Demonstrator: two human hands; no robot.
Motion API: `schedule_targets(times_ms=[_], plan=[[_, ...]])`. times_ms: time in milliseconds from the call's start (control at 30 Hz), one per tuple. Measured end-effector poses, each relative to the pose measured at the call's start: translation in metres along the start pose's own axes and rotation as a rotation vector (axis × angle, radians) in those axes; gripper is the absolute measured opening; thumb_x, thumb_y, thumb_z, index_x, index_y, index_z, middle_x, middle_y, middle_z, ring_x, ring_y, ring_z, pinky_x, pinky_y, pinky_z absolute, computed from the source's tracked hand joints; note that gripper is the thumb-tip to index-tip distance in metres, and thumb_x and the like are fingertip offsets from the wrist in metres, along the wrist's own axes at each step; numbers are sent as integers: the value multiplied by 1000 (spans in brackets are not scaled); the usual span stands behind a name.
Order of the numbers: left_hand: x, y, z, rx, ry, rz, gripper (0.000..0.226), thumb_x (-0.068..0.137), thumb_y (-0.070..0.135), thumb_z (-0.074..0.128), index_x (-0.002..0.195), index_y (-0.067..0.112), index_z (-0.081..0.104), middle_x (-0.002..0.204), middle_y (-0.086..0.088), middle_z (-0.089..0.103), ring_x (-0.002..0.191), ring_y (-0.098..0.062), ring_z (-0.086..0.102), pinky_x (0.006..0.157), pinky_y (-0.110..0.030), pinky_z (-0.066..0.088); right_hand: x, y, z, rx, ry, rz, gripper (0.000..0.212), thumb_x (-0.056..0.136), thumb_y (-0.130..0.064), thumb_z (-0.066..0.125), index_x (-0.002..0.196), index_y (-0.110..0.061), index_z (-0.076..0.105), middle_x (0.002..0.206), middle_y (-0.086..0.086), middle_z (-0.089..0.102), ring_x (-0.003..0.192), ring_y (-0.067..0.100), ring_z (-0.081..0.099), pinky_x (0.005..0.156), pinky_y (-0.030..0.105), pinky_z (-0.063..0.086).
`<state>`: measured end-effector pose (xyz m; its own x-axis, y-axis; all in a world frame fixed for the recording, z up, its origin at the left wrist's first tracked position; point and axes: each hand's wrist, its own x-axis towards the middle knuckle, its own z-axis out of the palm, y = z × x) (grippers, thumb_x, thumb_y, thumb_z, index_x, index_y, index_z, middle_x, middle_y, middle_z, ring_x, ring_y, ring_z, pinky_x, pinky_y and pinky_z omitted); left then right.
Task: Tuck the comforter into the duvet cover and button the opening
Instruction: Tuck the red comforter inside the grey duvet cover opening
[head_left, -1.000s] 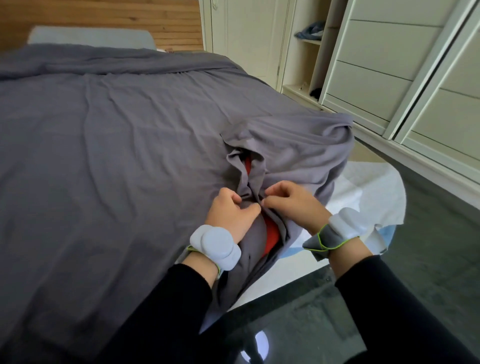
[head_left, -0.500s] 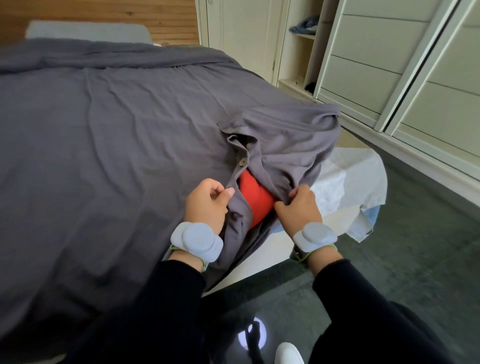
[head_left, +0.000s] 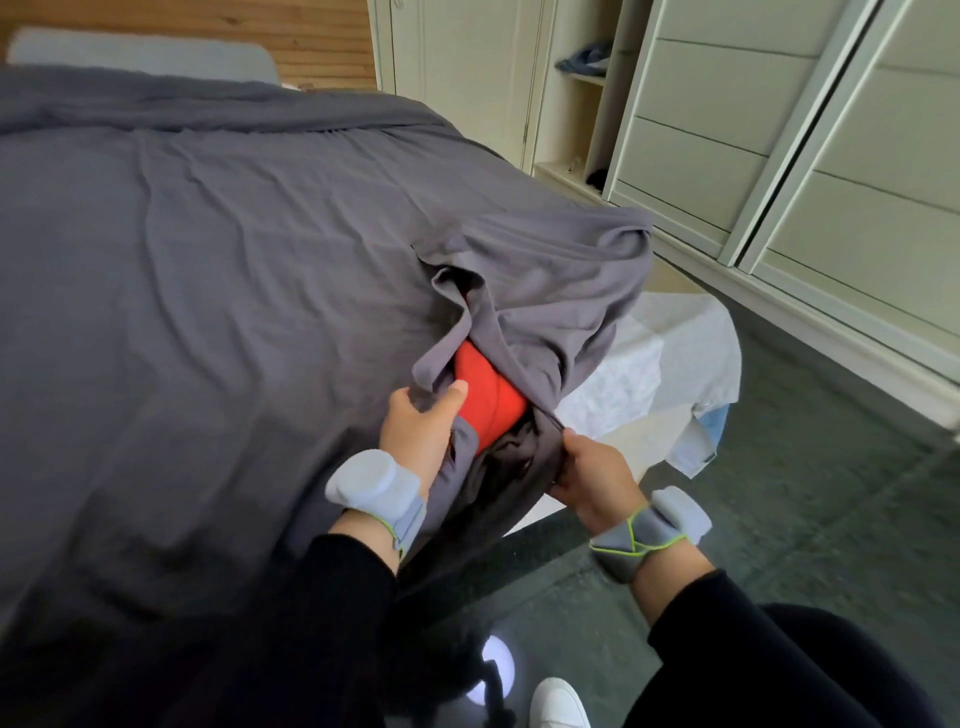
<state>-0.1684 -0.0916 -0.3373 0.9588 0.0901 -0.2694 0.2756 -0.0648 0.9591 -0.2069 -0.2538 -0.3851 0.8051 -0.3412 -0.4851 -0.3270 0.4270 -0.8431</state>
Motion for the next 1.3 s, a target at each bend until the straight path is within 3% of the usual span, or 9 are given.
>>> schedule_targets(times_ms=[100, 233, 433, 600, 733, 900, 1100, 1200, 1300], plan=[[-3, -9, 3, 328, 66, 173, 64, 72, 25, 73, 124, 11, 37, 109, -8, 57, 96, -25, 57, 72, -19, 37, 3, 8, 2, -47, -2, 16, 40, 99, -29, 39, 122, -1, 55, 99, 19, 58, 76, 26, 56, 68, 34, 52], [1, -9, -2, 466, 55, 262, 51, 74, 7, 58, 119, 12, 33, 94, -5, 52, 87, -31, 54, 69, -29, 35, -3, 3, 1, -131, -205, -43, 43, 88, -48, 56, 106, -10, 66, 98, 11, 73, 84, 23, 69, 75, 37, 58], [6, -13, -26, 519, 5, 287, 30, 83, 6, 49, 112, 10, 49, 98, -8, 63, 89, -27, 56, 70, -26, 36, -11, 15, 11, -159, -332, -72, 30, 79, 7, 65, 108, 4, 57, 95, 17, 68, 73, 18, 70, 67, 27, 60], [-4, -21, -50, 520, 85, 330, 13, 76, 8, 54, 84, 16, 59, 65, 8, 60, 77, -24, 60, 64, -16, 37, -19, 24, 18, -302, -369, -14, 14, 86, -7, 63, 100, -5, 65, 89, 10, 66, 65, 12, 62, 56, 20, 55], [-8, -26, -55, 303, 66, 210, 16, 83, 6, 51, 91, 7, 65, 73, -8, 63, 72, -31, 67, 78, -42, 58, -24, 25, 20, -394, -347, -44, 7, 89, -15, 60, 85, -17, 64, 71, -3, 60, 49, 4, 45, 46, 15, 35], [-27, -37, -52, -84, -33, 148, 12, 92, 16, 53, 93, 13, 65, 80, -3, 65, 72, -11, 61, 55, -13, 52, -38, 6, 16, -262, -485, -162, 18, 92, -13, 55, 82, -17, 70, 68, -11, 68, 52, -3, 52, 45, 10, 38], [-31, -35, -38, -265, -16, 2, 27, 99, 21, 40, 76, 21, 53, 81, -6, 59, 73, -15, 56, 72, -31, 48, -48, -1, 21, -280, -518, -192, 33, 95, -9, 44, 79, -22, 70, 76, -11, 71, 60, 1, 55, 46, 12, 35], [-31, -38, -31, -127, 16, 46, 31, 97, 33, 42, 78, 13, 55, 89, -13, 59, 89, -28, 58, 88, -40, 48, -48, 6, 33, -270, -444, -76, 20, 95, -15, 42, 89, -20, 61, 82, -2, 67, 61, 9, 53, 47, 17, 38], [-34, -42, -30, 109, 22, 158, 27, 89, 33, 57, 79, 8, 52, 70, -3, 56, 72, -20, 54, 65, -17, 43, -48, 10, 38, -326, -395, -69, 20, 92, -40, 52, 88, -24, 62, 79, -5, 67, 64, 8, 57, 56, 20, 40]])
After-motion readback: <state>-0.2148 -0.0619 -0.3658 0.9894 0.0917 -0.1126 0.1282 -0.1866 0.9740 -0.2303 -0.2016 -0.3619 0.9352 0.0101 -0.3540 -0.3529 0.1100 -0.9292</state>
